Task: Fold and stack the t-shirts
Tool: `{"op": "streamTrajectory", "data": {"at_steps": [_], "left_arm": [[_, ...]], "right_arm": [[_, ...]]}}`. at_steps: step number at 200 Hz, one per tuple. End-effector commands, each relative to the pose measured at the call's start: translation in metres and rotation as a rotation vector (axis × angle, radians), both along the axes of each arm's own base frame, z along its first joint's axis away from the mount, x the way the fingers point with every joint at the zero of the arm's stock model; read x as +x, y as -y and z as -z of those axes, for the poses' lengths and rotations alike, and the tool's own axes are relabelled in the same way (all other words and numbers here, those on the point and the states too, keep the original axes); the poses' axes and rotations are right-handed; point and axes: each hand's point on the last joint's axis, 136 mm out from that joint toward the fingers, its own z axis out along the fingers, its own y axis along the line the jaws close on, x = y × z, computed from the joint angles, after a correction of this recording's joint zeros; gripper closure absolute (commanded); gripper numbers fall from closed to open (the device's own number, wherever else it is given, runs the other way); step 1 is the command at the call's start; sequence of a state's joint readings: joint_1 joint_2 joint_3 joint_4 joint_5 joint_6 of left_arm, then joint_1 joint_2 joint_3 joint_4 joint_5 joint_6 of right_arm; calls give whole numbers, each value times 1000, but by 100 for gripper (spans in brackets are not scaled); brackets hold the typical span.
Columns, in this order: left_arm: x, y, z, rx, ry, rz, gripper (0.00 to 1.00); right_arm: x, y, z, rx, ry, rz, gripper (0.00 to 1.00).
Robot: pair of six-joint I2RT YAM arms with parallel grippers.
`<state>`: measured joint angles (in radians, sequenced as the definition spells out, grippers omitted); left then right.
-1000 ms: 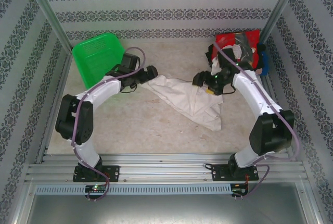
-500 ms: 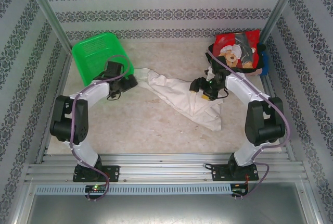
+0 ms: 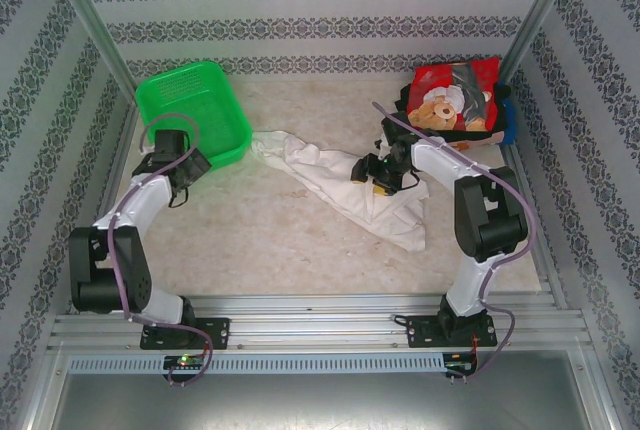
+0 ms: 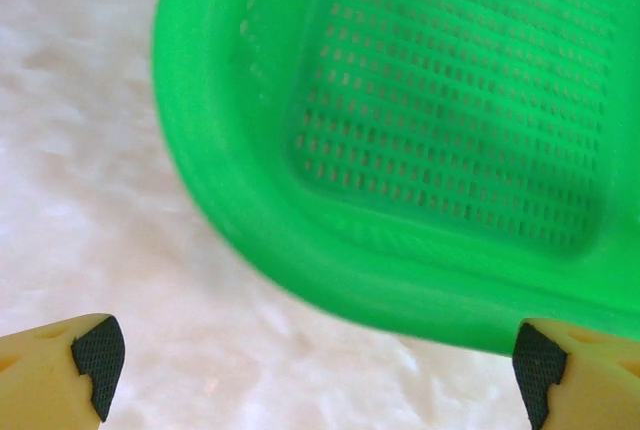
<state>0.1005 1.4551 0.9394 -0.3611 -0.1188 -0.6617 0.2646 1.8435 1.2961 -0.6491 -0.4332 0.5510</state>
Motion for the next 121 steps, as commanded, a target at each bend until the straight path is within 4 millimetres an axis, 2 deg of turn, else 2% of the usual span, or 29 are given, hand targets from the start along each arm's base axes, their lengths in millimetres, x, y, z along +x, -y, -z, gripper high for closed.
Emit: {"op": "streamTrajectory", "data": {"at_steps": [1, 15, 27, 60, 79, 89, 110, 121], "left_arm": [[-30, -40, -5, 101, -47, -118, 0], [-38, -54, -8, 95, -36, -160, 0], [-40, -58, -12, 90, -21, -165, 0], [-25, -24, -27, -28, 80, -66, 0], [-4, 29, -55, -91, 194, 93, 0], [6, 71, -65, -122, 205, 210, 0], [27, 157, -64, -286, 208, 389, 0], [42, 188, -59, -370, 216, 425, 0]], "right_arm": [[9, -1, -7, -5, 31, 5, 36], [8, 0, -7, -5, 32, 5, 36], [6, 0, -7, -5, 32, 4, 36], [4, 1, -8, -8, 35, -1, 36], [3, 7, -3, -30, 20, 6, 37], [3, 9, -1, -35, 13, 14, 38], [5, 10, 0, -25, 15, 21, 39], [7, 10, -1, -25, 20, 21, 39]]}}
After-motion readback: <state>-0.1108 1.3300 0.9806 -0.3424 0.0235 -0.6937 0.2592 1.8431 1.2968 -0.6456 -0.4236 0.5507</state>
